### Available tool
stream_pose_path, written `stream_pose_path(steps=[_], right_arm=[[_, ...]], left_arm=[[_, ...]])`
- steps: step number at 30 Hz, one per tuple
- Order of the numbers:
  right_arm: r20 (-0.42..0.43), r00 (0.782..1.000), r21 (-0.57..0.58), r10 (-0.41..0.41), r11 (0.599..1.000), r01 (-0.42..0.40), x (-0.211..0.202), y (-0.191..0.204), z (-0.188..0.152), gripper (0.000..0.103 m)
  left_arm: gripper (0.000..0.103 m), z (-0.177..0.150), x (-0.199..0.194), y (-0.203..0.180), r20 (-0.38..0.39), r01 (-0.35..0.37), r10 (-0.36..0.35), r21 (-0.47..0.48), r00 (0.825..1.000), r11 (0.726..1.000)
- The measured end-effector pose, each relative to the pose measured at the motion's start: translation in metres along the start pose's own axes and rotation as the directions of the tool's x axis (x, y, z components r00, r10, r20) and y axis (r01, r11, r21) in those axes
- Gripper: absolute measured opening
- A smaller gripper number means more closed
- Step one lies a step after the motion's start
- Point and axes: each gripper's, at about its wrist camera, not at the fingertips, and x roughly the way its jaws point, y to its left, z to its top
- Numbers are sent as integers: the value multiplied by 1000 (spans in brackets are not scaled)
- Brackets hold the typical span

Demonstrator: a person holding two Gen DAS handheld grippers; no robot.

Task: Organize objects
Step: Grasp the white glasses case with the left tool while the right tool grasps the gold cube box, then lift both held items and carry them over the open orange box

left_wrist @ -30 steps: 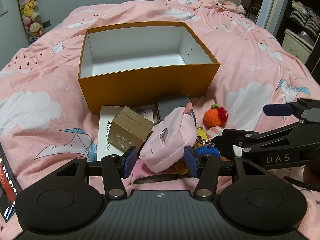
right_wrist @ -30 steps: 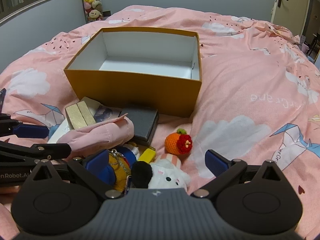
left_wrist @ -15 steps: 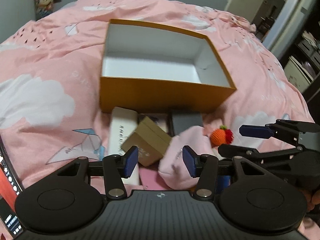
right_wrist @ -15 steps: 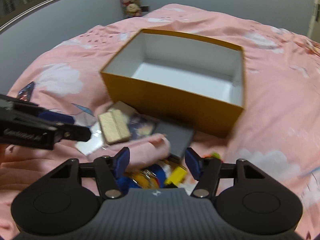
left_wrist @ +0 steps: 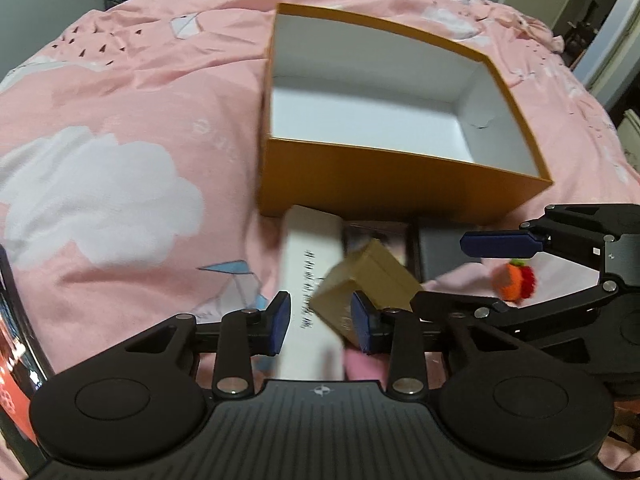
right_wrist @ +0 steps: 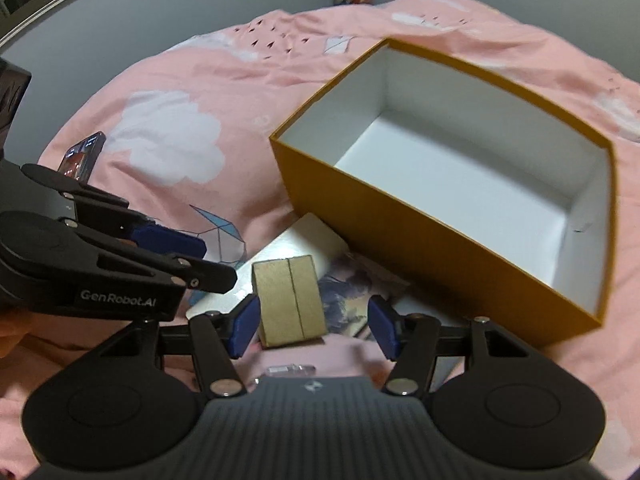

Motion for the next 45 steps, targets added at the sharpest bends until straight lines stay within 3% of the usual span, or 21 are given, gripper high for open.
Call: stream_pose_path(steps=[13,16,20,22,27,36,45], right_arm=[[-75,988,5,132,991,-132,43,-3,12,62],[-83,984,22,157,988,-156,50,-4,13,52],[-81,982,55,170,985,-166,53,-10,10,49],[-68,985,72,156,986,-151,47,-14,10,49],[-24,999,79,46,996,-44,27,-31,9,49],[-9,1000,149,30,988,-28,23,-52,5,49],[-18,998,155,53,987,-49,30,-54,2,49]], left_arm=[[38,11,20,16,-54,-47,45,-31,998,998],[38,12,24,18,-68,-48,45,-35,997,998],[38,14,30,20,-90,-38,35,-34,995,999],[41,15,33,17,-106,-34,32,-13,994,999],[59,15,46,2,-128,-27,35,64,991,998],[73,9,82,-29,-238,-74,130,232,963,970],[76,13,103,-22,-295,-72,124,180,948,981]])
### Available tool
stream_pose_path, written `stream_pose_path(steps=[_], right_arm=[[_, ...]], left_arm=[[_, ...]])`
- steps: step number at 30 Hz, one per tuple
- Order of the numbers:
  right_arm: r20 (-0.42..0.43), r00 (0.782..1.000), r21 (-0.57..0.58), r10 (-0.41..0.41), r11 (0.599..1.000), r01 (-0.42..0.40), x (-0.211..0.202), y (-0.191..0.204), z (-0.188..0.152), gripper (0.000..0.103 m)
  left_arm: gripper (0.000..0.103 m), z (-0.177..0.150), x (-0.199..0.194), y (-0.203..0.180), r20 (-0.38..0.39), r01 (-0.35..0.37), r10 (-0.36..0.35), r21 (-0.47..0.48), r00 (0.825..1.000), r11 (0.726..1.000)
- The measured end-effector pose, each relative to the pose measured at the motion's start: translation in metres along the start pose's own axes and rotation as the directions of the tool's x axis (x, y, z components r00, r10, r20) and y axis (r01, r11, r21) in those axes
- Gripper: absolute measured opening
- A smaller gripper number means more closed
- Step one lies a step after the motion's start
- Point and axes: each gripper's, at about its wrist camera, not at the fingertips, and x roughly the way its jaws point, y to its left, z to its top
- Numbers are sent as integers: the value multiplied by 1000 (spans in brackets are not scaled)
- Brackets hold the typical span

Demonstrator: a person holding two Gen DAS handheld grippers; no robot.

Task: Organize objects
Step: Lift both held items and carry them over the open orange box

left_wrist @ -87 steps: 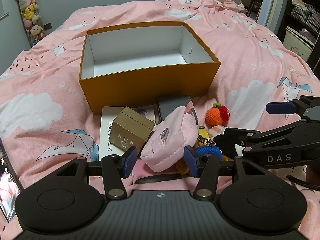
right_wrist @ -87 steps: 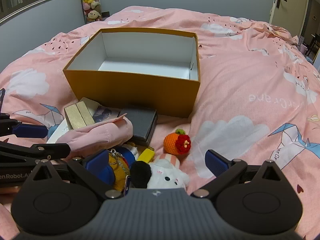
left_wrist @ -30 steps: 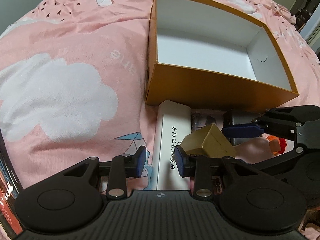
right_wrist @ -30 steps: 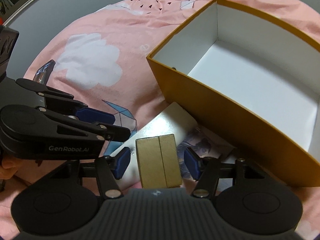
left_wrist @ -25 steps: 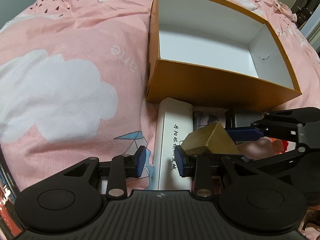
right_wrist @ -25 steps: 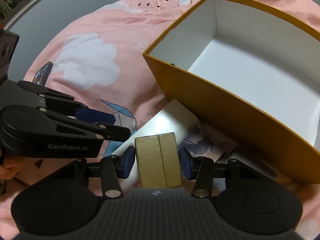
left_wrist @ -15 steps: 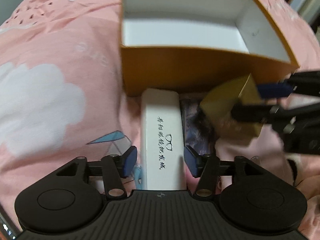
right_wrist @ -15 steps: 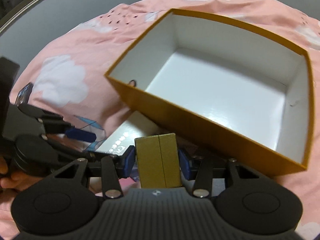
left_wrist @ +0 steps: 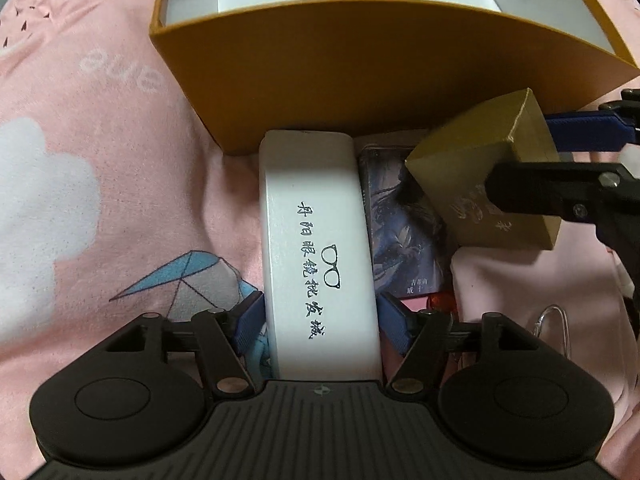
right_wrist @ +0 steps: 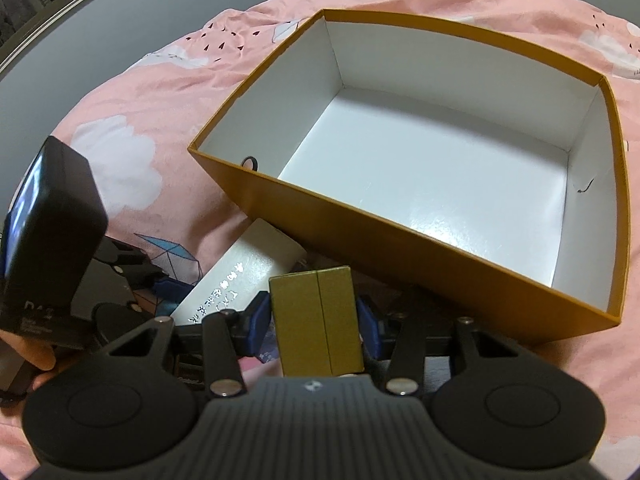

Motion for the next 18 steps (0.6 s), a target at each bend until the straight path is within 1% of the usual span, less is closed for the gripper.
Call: stream_pose_path(steps=[2,4,8,13,15,18], right_arm=[[-9,1000,-16,13,1000,-13,2,0,0,49],[-12,1000,-20,12,1000,-12,4,1,0,49],[-13,1000,-24,8,1000,-8,5,4,0,49],[-5,1000,-23,2,1000,-2,1,2,-3,49],[0,1000,-24,-3,1000,3,0,3,-3,49],[9,1000,-25,-4,1000,4,-4,5,-3,49]], left_arm=[[74,0,2,1,-1,7,-7,-5,1000,1000],[70,-1,4,3,7,18,-18,-13,1000,1000],[69,-7,0,0,39,4,-4,-10,999,1000],[69,-20,-17,-5,104,-54,53,3,993,999],[69,-25,-26,-6,136,-66,65,0,989,998],[68,-33,-43,-4,192,-62,65,-21,979,998]])
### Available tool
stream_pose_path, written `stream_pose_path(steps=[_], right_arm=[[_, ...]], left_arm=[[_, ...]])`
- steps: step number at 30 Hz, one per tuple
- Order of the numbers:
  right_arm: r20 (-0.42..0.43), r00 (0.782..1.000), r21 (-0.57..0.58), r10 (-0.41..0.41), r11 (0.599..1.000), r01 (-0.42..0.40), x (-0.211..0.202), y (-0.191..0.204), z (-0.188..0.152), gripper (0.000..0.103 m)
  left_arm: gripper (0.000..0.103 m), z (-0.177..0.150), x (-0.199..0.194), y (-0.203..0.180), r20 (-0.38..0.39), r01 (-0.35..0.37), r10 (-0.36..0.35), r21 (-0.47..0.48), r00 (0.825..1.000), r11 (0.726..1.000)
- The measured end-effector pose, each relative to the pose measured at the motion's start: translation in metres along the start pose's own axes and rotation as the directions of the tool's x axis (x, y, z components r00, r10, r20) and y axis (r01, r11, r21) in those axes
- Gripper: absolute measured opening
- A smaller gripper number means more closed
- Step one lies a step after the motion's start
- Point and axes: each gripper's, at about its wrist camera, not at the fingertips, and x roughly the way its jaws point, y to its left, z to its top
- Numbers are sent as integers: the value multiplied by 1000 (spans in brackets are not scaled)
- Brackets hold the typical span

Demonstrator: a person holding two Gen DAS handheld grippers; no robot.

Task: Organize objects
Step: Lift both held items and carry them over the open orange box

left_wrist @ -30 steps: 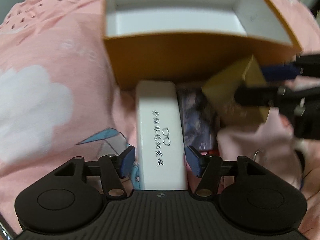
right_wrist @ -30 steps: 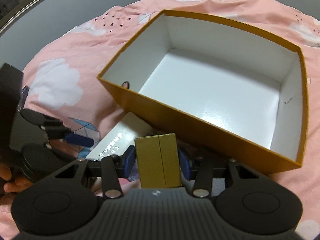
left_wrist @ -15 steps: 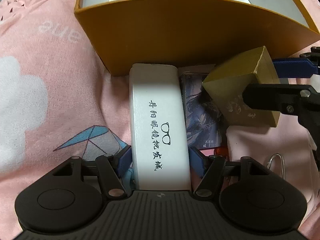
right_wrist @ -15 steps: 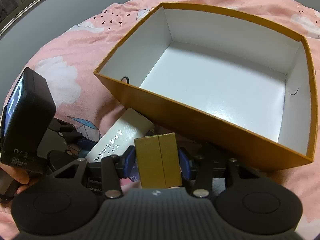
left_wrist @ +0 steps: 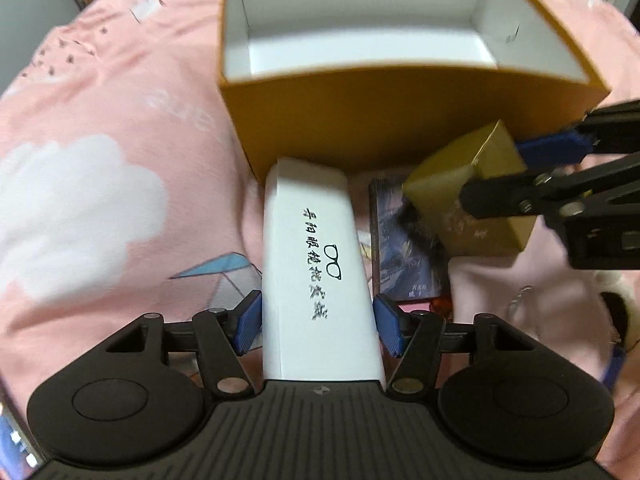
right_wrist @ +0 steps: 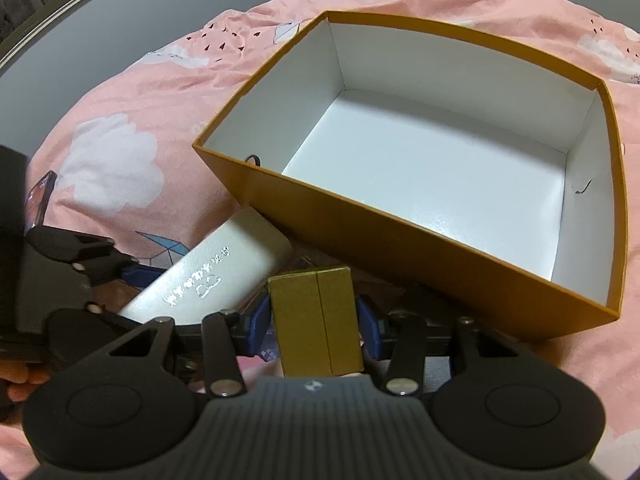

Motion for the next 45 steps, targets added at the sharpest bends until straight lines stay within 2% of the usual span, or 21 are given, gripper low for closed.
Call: stream_pose_path(steps=[2,4,5,10,14,19,21,27,31,33,38,42,45], right_arm=[[4,1000,-10,1,1000,-1,-3,2,0,49],[10,1000,-27,0,1000,1,-7,5,1,48],[13,1000,-35,0,999,1,-10,6,2,48],[30,1000,-74,4,997,-1,-23,14,5,48],[25,1000,-82,19,997,-17,-28,17,3,48],[1,999,-71,34,997,-34,-22,16,0,48],[-4,999,-68,38,997,-39,-20,16,1,48],[-8,999,-70,43,997,-44,-16,16,1,48],[-15,999,-63,46,997,-47,-12,13,2,48],[-19,999,-60,48,997,-49,-10,11,2,48],[-18,999,-58,50,997,-51,-9,8,0,48],[-2,999,-76,40,996,-40,-14,8,0,48],[24,999,-96,35,995,-33,-24,9,1,48]], left_arm=[[68,-2,-12,5,33,26,-25,-28,999,999],[67,-3,-22,14,56,84,-80,-73,995,994],[66,6,-31,19,63,101,-96,-83,993,991],[58,-1,-40,26,68,151,-145,-89,987,985],[42,-10,-37,29,-16,167,-169,-75,986,983],[43,-4,-31,28,-100,186,-189,-41,977,982],[44,4,-18,28,-143,205,-206,-25,968,978],[45,21,4,31,-283,253,-251,-29,926,967],[46,27,20,33,-342,269,-270,-51,900,962],[45,27,19,33,-343,271,-273,-54,899,961],[37,18,3,38,-277,289,-302,-88,912,953],[35,8,-24,40,-165,295,-309,-105,937,950],[33,4,-46,42,-89,323,-335,-125,938,938]])
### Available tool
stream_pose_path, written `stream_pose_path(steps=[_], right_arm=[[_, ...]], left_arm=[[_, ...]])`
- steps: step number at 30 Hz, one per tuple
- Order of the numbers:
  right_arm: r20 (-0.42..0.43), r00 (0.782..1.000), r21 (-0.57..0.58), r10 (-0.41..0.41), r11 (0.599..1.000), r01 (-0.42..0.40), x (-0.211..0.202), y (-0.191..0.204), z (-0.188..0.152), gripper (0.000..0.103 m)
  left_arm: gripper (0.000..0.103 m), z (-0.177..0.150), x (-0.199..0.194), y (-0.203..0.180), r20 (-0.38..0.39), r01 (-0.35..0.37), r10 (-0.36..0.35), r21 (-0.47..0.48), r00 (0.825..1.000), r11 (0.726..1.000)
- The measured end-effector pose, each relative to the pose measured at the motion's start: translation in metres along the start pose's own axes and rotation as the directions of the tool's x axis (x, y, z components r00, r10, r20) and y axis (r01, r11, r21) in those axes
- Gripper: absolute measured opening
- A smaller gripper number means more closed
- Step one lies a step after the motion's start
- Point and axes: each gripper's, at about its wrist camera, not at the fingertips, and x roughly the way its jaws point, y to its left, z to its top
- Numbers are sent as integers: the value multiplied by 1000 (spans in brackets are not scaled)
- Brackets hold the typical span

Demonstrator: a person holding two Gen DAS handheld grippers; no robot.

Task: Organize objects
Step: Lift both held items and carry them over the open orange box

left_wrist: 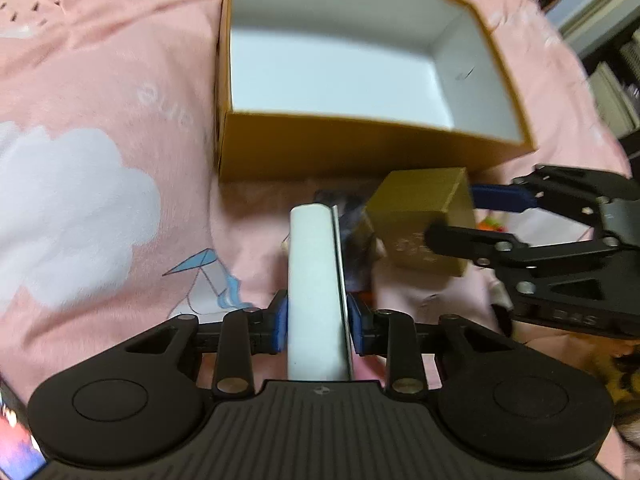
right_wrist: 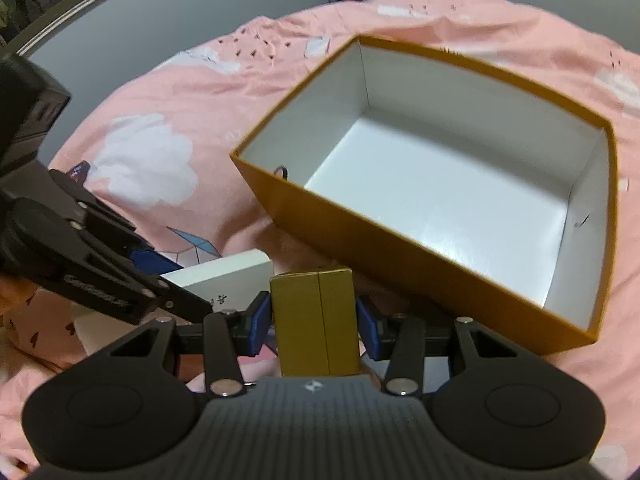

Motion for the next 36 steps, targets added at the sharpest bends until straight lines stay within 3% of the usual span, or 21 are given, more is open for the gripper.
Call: stream_pose_path(steps=[4,11,17,21,23,29,36], right_arm=[[48,999,-23,3,1000,-2,-20,2,4,48],[186,982,-62,-19,998,31,-64,6,23,48],[270,958,-63,-97,991,118,-75,-9,52,47],[282,945,-7,-164,985,173,-62,-31,69,47],[279,940,22,-194,980,196,-53,-44,73,47],[205,956,108,-210,976,192,-13,-79,76,47],[102,977,162,-187,972,169,33,-103,72,47]], left_arm=[[32,-7,-30,-10,109,25,-26,7,994,1000],[32,9,-76,-22,283,62,-72,45,956,997],[32,61,-86,-30,419,80,-96,55,903,995],[32,101,-61,-34,461,75,-78,25,884,997],[32,114,-39,-33,450,63,-63,15,891,998],[32,137,35,-24,327,43,-37,-12,944,999],[32,139,75,-19,251,-23,27,-16,968,1000]])
